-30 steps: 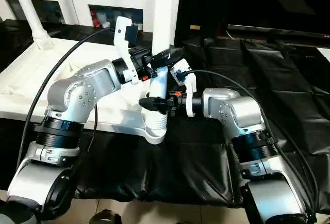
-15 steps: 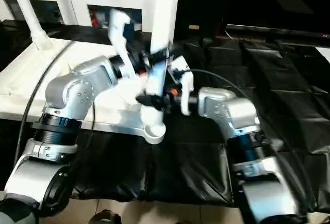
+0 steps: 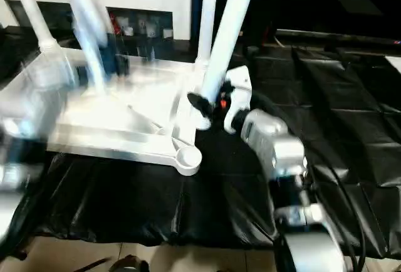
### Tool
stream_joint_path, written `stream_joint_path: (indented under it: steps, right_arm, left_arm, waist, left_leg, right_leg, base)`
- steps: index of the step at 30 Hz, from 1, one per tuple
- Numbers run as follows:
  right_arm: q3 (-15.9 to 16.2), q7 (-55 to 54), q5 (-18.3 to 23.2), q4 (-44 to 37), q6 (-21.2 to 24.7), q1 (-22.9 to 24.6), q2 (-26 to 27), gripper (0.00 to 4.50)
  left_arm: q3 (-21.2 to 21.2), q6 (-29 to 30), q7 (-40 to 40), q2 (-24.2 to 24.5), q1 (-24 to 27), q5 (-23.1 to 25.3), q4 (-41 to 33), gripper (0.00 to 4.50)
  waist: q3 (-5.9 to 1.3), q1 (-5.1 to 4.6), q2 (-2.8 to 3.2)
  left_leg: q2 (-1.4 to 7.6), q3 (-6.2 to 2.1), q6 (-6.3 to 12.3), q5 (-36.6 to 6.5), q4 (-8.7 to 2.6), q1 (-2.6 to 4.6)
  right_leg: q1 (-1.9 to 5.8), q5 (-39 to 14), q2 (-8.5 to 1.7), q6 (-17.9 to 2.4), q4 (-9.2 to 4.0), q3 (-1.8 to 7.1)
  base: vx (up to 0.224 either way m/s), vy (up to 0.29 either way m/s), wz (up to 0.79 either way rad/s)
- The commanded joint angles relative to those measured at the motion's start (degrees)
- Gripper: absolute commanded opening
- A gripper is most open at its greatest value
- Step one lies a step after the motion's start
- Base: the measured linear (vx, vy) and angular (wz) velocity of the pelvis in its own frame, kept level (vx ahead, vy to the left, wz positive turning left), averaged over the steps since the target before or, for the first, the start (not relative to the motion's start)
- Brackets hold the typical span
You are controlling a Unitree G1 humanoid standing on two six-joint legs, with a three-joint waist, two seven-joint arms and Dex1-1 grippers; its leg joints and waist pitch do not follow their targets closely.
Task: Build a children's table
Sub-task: Pick table leg
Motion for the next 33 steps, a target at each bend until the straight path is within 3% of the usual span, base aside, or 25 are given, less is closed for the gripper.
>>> stream_joint_path:
  steps: [1,4,5,6,7,8,9,11,12,14,15,16,21,26,33]
  right_arm:
    - [-1.05,-0.4,0.75,-2.03,-0.41,0.71,-0.06,1.89]
    - [-1.27,0.14,1.22,-2.87,0.11,1.77,-0.11,1.89]
    - [-0.47,1.0,0.92,-3.84,0.01,2.96,-0.58,1.89]
    - [-0.47,1.0,0.92,-3.84,0.01,2.96,-0.58,1.89]
    - [-0.12,1.32,0.66,-4.16,-0.32,3.43,-0.73,1.89]
    - [0.14,1.56,0.45,-4.52,-0.58,3.89,-0.87,1.89]
    - [0.35,1.89,0.3,-4.81,-0.74,4.22,-1.03,1.89]
    - [0.66,2.41,0.09,-5.39,-0.73,4.76,-1.35,1.89]
    - [0.71,2.49,0.08,-5.46,-0.68,4.82,-1.4,1.89]
    - [1.3,3.03,-0.36,-5.96,-0.74,5.19,-1.88,1.89]
    - [1.57,3.31,-0.6,-6.59,-0.58,5.62,-2.07,1.89]
    - [1.58,3.38,-0.55,-6.81,-0.4,5.76,-2.08,1.89]
    - [1.98,3.87,-0.76,-7.91,0.01,6.38,-2.39,1.89]
    - [2.36,4.3,-0.81,-8.18,0.03,6.48,-2.78,1.89]
    - [2.47,4.49,-0.82,-8.18,0.09,6.32,-3.06,1.89]
  left_arm:
    - [-3.94,-3.33,-5.25,1.53,1.61,3.3,2.35,3.0]
    - [-6.18,-5.46,-7.85,2.55,2.78,5.25,4.63,3.0]
    - [-8.0,-8.11,-9.83,3.01,3.03,7.42,7.72,3.0]
    - [-8.0,-8.11,-9.83,3.01,3.03,7.42,7.72,3.0]
    - [-8.66,-9.71,-10.74,3.08,2.87,8.37,9.47,3.0]
    - [-9.24,-11.25,-10.74,2.91,2.28,9.59,11.96,2.71]
    - [-9.77,-12.86,-11.23,2.82,1.76,10.46,13.97,2.63]
    - [-10.88,-15.41,-12.2,2.54,0.23,12.36,18.49,2.58]
    - [-11.06,-15.68,-12.34,2.53,0.04,12.62,19.02,2.58]
    - [-12.12,-17.53,-11.37,2.38,-1.12,14.58,22.14,2.18]
    - [-12.55,-19.72,-10.96,1.91,-2.24,15.93,25.35,2.18]
    - [-12.7,-20.28,-11.13,1.74,-2.62,16.27,26.42,2.18]
    - [-12.6,-24.07,-9.64,0.62,-4.34,18.09,31.74,1.73]
    - [-12.92,-25.85,-10.42,0.28,-5.45,19.46,35.1,1.28]
    - [-12.02,-28.11,-10.63,-0.39,-6.67,20.57,39.11,0.7]
  waist:
    - [-5.21,-0.51,1.78]
    - [-5.11,-0.38,1.63]
    - [-5.1,-0.3,2.52]
    - [-4.97,-0.4,2.15]
    - [-4.95,-0.48,1.72]
    - [-4.99,-0.41,2.2]
    - [-4.89,-0.41,2.09]
    - [-5.01,-0.29,2.67]
    - [-4.91,-0.37,2.44]
    - [-5.03,-0.32,2.58]
    - [-4.98,-0.4,3.3]
    - [-5.02,-0.46,3.0]
    - [-5.3,-0.33,3.12]
    - [-5.26,-0.3,3.26]
    - [-5.11,-0.19,2.98]
  left_leg:
    - [1.25,-0.86,-3.9,-13.24,-4.24,1.74]
    - [1.31,-0.8,-4.01,-15.01,-4.3,1.99]
    - [1.36,-0.98,-4.27,-15.89,-4.32,1.93]
    - [1.32,-0.85,-4.09,-16.49,-4.39,2.05]
    - [1.2,-0.95,-4.0,-16.99,-4.44,1.85]
    - [1.24,-0.92,-4.03,-17.08,-4.35,1.9]
    - [1.2,-0.85,-3.78,-17.17,-4.35,1.91]
    - [1.19,-1.04,-3.6,-17.02,-4.29,1.71]
    - [1.05,-0.9,-3.26,-16.8,-4.29,1.69]
    - [1.19,-1.02,-3.23,-16.11,-4.23,1.66]
    - [1.23,-1.01,-3.4,-16.87,-4.23,1.79]
    - [1.13,-1.0,-3.3,-16.78,-4.19,1.75]
    - [1.16,-0.99,-2.43,-14.86,-3.97,1.5]
    - [1.3,-0.99,-2.31,-15.87,-4.0,1.66]
    - [1.37,-1.01,-2.4,-16.65,-4.12,1.72]
  right_leg:
    - [3.03,-7.98,-2.97,-10.25,-3.17,2.79]
    - [2.79,-8.69,-2.98,-11.13,-3.47,2.81]
    - [2.86,-8.9,-3.1,-11.34,-3.24,2.83]
    - [2.7,-9.45,-2.97,-11.09,-3.72,2.78]
    - [3.03,-10.52,-3.07,-11.04,-3.65,2.82]
    - [2.98,-11.71,-3.35,-11.07,-3.58,2.93]
    - [2.85,-12.62,-3.27,-10.79,-3.95,2.95]
    - [3.08,-14.19,-3.49,-10.23,-3.94,2.97]
    - [2.95,-14.69,-3.27,-9.84,-4.34,2.94]
    - [2.96,-13.93,-3.34,-10.18,-4.03,2.91]
    - [2.8,-13.97,-3.29,-10.27,-4.21,2.9]
    - [2.9,-13.5,-3.22,-10.34,-4.18,2.86]
    - [3.13,-9.67,-3.3,-12.07,-3.65,2.8]
    - [3.07,-10.42,-3.4,-12.43,-3.77,2.81]
    - [3.01,-12.08,-3.5,-12.37,-3.99,2.84]
  base:
    - [0.0,0.0,0.0]
    - [0.0,0.0,0.0]
    - [0.0,0.0,0.0]
    - [0.0,0.0,0.0]
    - [0.0,0.0,0.0]
    - [0.0,0.0,0.0]
    - [0.0,0.0,0.0]
    - [0.0,0.0,0.0]
    - [0.0,0.0,0.0]
    - [0.0,0.0,0.0]
    - [0.0,0.0,0.0]
    - [0.0,0.0,0.0]
    - [0.0,0.0,0.0]
    - [0.0,0.0,0.0]
    - [0.0,0.0,0.0]
